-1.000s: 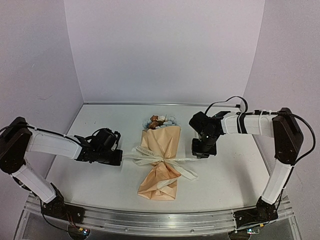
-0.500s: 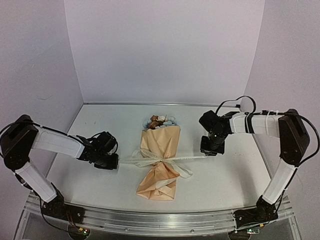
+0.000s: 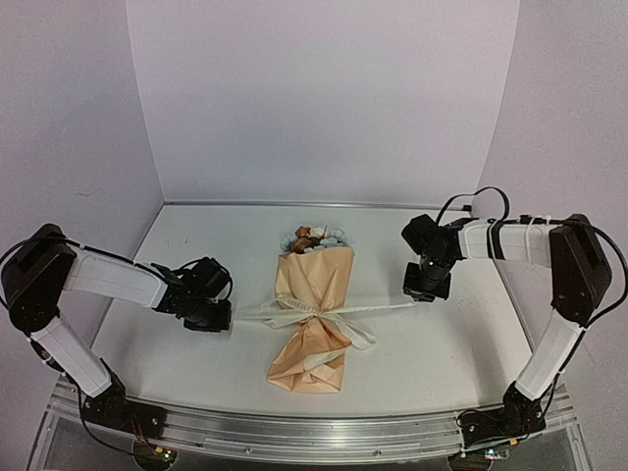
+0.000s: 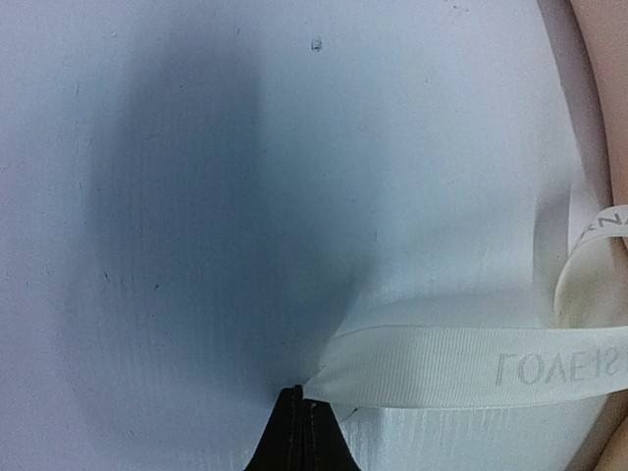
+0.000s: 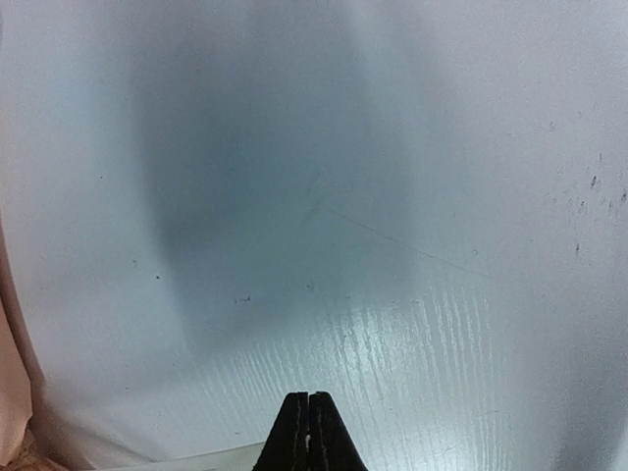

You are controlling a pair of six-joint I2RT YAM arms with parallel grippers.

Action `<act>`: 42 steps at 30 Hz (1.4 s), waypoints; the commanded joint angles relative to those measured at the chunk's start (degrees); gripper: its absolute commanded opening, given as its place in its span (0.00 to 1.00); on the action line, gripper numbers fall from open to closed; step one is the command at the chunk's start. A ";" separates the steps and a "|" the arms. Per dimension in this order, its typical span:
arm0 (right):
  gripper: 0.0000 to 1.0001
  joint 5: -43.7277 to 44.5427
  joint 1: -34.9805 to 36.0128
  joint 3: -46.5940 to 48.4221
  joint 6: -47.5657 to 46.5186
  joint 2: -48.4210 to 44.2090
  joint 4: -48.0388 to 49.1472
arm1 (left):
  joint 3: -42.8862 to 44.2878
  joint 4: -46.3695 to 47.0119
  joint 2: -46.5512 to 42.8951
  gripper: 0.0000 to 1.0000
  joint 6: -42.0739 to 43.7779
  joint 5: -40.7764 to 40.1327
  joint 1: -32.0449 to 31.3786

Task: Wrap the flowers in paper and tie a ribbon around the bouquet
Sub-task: Adjust the ribbon on the folded bouquet, then tie the ribbon around the folded bouquet.

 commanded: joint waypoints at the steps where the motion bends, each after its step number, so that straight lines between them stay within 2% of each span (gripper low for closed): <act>1: 0.00 1.56 -0.93 1.01 -1.00 -2.15 -0.13 | 0.99 -3.91 -0.55 0.00 -0.44 -1.71 0.58; 7: 0.00 -1.54 -0.89 2.54 -2.47 -1.57 -0.96 | -0.29 -1.09 -5.46 0.00 1.86 0.14 0.58; 9: 0.02 -4.44 -0.90 3.52 -3.37 -1.44 -1.74 | -0.24 -0.34 -7.99 0.16 2.78 0.89 0.55; 12: 0.24 -8.01 -0.91 4.18 -5.14 -2.20 -3.36 | 0.77 -0.17 -11.89 0.49 4.43 0.72 0.49; 13: 0.31 -8.71 -0.91 4.05 -5.97 -2.68 -3.72 | 1.17 0.34 -13.80 0.54 5.38 1.02 0.52; 15: 0.39 -10.24 -0.93 3.72 -8.20 -3.90 -4.33 | 2.07 1.45 -16.23 0.60 7.83 2.16 0.56; 19: 0.46 -14.60 -0.76 2.10 -11.34 -6.58 -4.68 | 5.59 4.01 -13.91 0.59 16.18 6.80 0.52; 24: 0.46 -20.87 2.23 -1.94 -15.71 -9.51 -1.80 | 10.68 5.60 -3.25 0.55 24.26 13.43 0.32; 29: 0.45 -21.36 8.43 -5.53 -22.75 -10.35 0.99 | 14.48 5.36 4.84 0.50 28.56 17.99 -0.26; 35: 0.44 -20.40 14.13 -7.71 -29.71 -8.80 6.46 | 15.50 4.84 8.71 0.52 31.24 18.36 -1.59; 42: 0.43 -19.00 14.76 -8.41 -30.92 -6.82 9.67 | 17.83 4.82 12.37 0.51 32.05 16.71 -1.75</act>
